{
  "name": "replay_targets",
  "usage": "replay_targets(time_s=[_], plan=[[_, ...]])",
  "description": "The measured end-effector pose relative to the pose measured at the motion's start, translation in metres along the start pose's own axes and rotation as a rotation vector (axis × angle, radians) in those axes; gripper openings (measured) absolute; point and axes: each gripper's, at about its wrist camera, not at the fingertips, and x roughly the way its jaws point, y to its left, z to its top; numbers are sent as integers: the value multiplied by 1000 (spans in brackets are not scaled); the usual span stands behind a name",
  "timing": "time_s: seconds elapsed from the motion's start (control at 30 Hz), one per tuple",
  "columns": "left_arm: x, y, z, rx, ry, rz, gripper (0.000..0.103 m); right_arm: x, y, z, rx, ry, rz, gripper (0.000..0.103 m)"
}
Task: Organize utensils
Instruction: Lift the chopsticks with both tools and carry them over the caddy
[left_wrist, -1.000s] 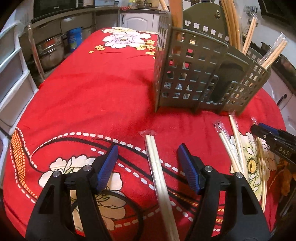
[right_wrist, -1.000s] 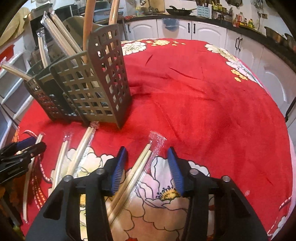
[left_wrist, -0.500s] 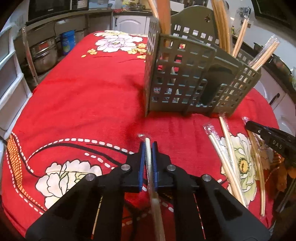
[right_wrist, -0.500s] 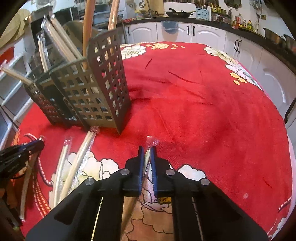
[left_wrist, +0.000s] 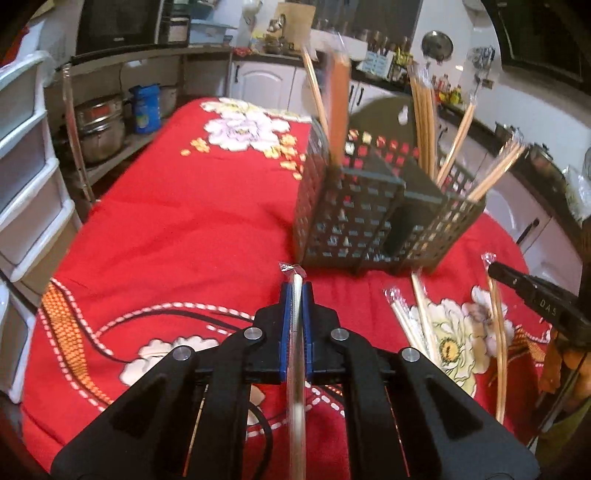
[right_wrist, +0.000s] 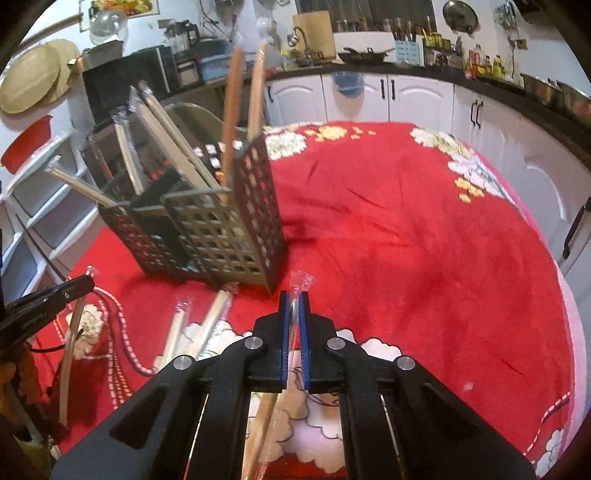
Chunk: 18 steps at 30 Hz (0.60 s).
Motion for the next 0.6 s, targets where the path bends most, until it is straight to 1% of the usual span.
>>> replay_targets(time_s=[0.33, 0.6], plan=[[-36, 23, 18, -45, -83, 22, 1, -29, 28, 9, -56, -60, 36, 4], [-61, 39, 33, -63, -143, 47, 1, -49, 48, 23, -95, -113, 68, 4]])
